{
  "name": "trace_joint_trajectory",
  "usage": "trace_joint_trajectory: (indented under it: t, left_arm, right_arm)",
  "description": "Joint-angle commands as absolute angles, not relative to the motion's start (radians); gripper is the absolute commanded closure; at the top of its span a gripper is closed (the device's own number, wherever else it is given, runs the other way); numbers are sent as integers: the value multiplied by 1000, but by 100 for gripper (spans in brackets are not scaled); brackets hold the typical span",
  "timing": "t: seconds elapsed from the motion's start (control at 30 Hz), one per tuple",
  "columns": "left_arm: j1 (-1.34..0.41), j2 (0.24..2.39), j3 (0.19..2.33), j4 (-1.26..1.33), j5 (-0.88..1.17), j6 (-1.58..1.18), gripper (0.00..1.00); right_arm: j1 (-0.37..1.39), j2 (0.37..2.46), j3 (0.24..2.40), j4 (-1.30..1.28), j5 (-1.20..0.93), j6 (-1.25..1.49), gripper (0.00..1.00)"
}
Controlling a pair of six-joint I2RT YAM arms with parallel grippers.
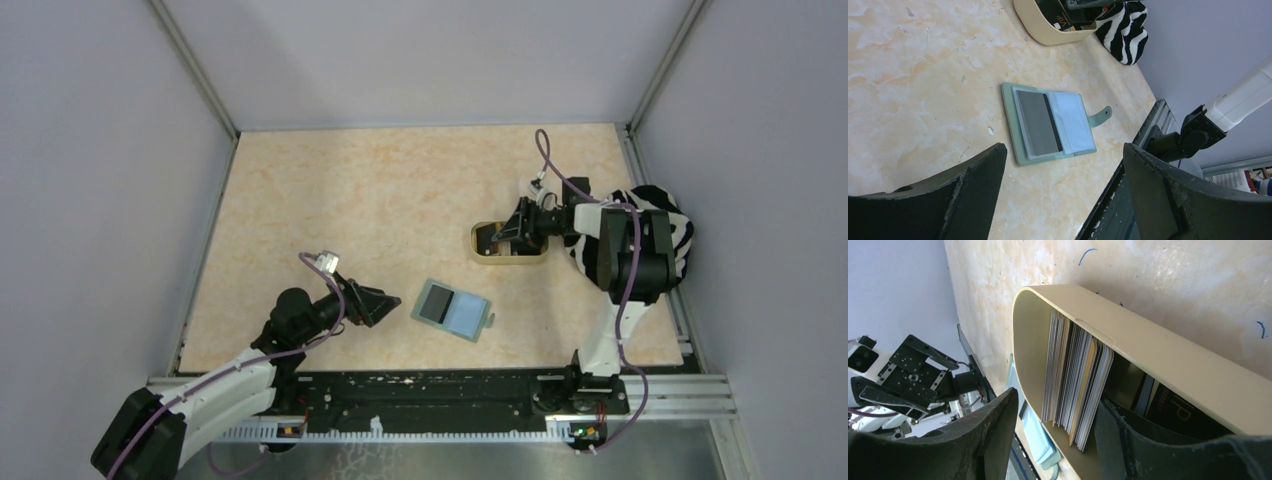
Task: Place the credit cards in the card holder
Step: Pick up the credit card from the storage box.
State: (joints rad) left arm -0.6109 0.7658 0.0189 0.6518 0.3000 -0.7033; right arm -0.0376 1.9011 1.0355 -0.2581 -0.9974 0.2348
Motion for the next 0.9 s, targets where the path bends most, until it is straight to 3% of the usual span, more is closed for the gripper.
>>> trace_joint_trajectory:
  t: [0.0,0.87]
  left_arm:
    - [-614,768,-24,680,318,-704,8]
    - [-614,738,-25,648,321,-703,9]
  right_arm:
    - [-34,1924,1067,-254,-1036,227,44]
    - [-123,1870,1087,-277,-1124,214,54]
